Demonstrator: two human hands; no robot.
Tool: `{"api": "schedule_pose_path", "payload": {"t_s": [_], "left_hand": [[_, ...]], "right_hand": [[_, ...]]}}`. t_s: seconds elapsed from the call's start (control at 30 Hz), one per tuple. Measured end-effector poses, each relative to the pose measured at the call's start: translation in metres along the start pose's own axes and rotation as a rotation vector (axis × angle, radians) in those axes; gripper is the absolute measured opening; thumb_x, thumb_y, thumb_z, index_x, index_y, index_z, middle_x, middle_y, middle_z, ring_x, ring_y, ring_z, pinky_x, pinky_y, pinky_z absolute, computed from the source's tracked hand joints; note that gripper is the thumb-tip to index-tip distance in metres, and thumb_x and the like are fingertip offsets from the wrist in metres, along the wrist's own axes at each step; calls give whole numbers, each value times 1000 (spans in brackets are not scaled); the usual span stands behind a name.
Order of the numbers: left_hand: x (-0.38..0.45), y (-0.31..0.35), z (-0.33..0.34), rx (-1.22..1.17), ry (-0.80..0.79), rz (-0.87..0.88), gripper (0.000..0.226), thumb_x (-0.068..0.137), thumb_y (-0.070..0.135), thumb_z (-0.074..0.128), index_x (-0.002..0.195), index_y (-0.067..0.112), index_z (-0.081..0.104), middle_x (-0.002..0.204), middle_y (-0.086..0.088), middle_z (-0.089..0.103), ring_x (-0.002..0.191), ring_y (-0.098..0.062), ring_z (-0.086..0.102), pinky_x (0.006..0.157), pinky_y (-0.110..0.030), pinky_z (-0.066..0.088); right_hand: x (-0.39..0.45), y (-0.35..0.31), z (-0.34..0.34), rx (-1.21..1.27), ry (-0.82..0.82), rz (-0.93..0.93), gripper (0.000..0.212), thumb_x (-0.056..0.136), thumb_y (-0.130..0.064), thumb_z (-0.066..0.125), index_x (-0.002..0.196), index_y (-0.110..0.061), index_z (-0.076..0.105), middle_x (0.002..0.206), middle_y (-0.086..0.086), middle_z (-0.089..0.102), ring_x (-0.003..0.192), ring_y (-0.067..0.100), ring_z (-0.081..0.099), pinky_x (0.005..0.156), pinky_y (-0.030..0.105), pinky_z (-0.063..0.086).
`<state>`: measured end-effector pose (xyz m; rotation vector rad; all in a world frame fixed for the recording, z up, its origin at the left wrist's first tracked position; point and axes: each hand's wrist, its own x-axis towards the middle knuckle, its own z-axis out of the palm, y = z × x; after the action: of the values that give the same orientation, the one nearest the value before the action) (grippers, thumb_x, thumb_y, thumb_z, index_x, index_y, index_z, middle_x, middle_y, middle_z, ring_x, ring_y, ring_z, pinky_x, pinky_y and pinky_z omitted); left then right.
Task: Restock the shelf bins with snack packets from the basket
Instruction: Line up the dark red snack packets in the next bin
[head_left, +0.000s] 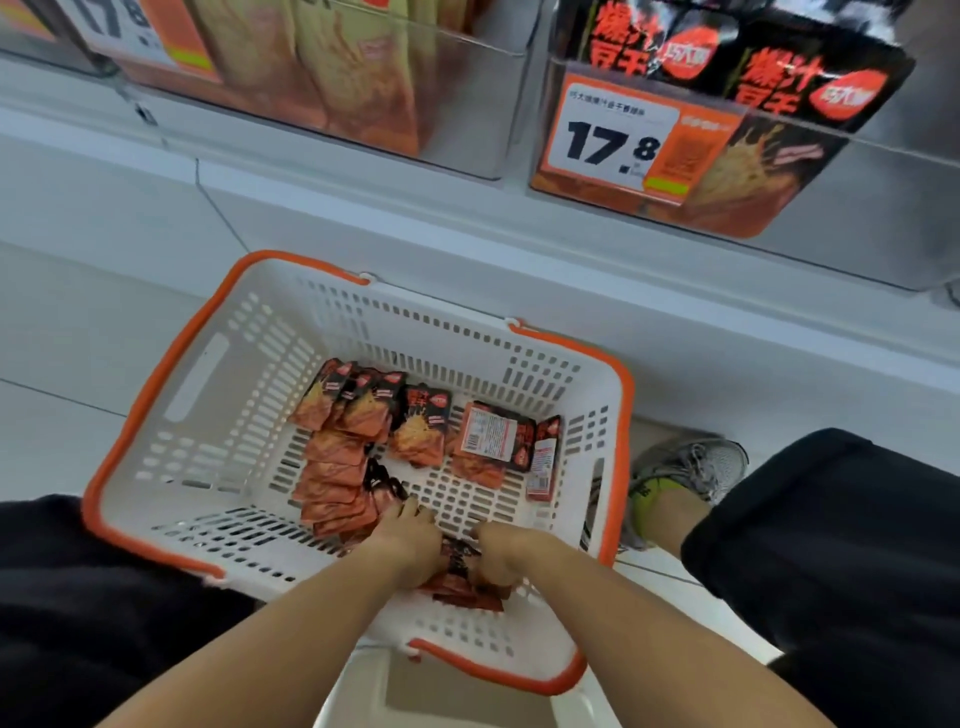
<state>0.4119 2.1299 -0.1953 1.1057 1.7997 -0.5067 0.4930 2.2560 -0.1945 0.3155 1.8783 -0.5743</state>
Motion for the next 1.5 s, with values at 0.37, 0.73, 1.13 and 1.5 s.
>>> {"api": "schedule_pose_path", "payload": {"t_s": [0.37,0.73,1.13,1.5], "left_hand": [[-25,-23,-63,-729,469,127,23,91,23,71,68,27,72,67,6,69,59,-11,63,60,-24,52],[-117,9,-189,-1169,918,390,23,87,7,74,101,25,74,105,11,74,85,-7,73,75,-16,54],[-185,70,-311,-533,1783,465,49,89,15,68,134,11,51,135,-8,47,125,-21,46,107,-29,35],[-153,51,-334,-231,1809,161,88,92,66,41,145,-3,34,154,-27,30,146,-42,22,119,-47,16]], "right_hand": [[-30,24,-40,628,133,-140,50,89,-41,72,134,-20,61,135,2,60,116,24,60,98,42,52],[-170,57,-140,879,754,-287,61,66,-30,92,116,-22,58,106,-8,65,94,7,65,83,28,57],[-382,116,-200,616,1958,-368,26,82,-20,79,99,-27,60,87,-10,71,83,15,68,81,37,56],[-327,163,-319,568,1771,235,37,86,-17,73,115,-3,55,114,22,65,108,39,63,86,40,50]]}}
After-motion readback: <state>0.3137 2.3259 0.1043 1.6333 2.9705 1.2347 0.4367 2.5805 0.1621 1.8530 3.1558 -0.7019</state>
